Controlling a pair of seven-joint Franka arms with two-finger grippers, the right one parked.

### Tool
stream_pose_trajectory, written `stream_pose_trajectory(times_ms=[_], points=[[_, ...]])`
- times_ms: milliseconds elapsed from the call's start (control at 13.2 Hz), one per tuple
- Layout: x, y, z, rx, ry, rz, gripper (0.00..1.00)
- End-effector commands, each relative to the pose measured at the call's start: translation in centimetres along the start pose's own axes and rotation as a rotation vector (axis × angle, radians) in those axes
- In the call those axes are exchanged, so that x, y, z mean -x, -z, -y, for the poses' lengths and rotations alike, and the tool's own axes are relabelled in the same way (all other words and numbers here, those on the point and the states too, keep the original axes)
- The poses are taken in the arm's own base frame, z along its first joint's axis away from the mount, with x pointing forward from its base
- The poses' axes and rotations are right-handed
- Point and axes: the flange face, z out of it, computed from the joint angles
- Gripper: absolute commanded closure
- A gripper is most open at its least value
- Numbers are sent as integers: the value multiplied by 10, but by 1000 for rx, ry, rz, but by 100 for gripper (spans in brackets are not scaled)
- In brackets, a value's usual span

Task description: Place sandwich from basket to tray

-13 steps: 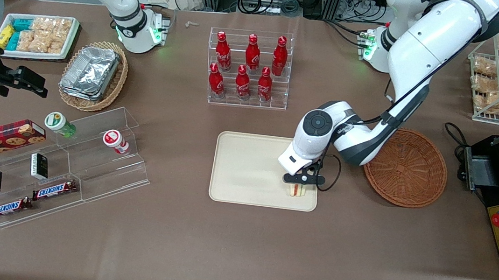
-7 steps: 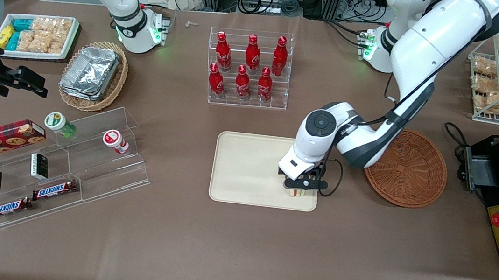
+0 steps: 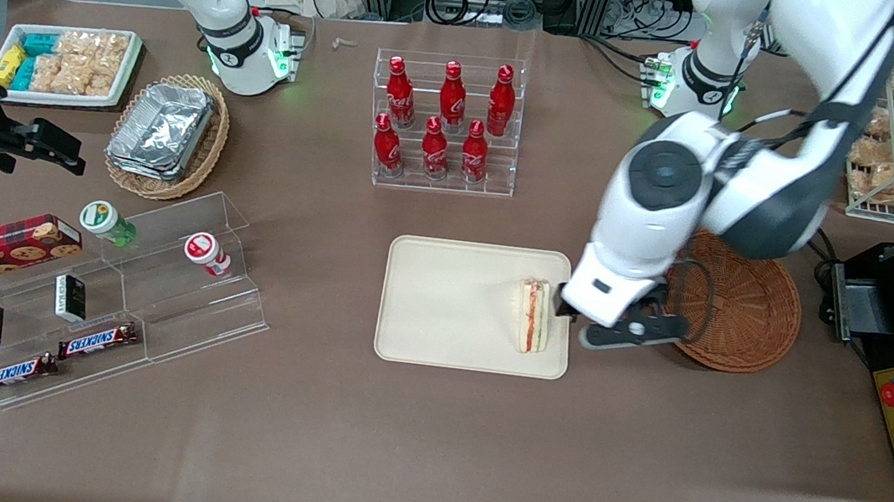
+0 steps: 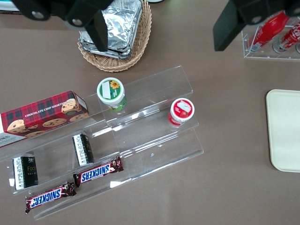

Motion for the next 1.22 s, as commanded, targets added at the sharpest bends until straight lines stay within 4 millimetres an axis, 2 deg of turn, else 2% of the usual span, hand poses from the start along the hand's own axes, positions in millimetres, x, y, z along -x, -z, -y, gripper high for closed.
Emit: stream_pose_trajectory(times_ms=[0, 304, 456, 684, 835, 1063, 1139], points=[[-14, 25, 49, 14, -63, 7, 0], [-32, 48, 132, 70, -233, 48, 0], [-39, 44, 170, 77, -274, 69, 0], [-36, 39, 215, 69, -332, 92, 0], [-33, 40, 235, 69, -370, 131, 0], [-46, 54, 247, 88, -408, 117, 0], [-46, 53, 248, 78, -429, 143, 0]])
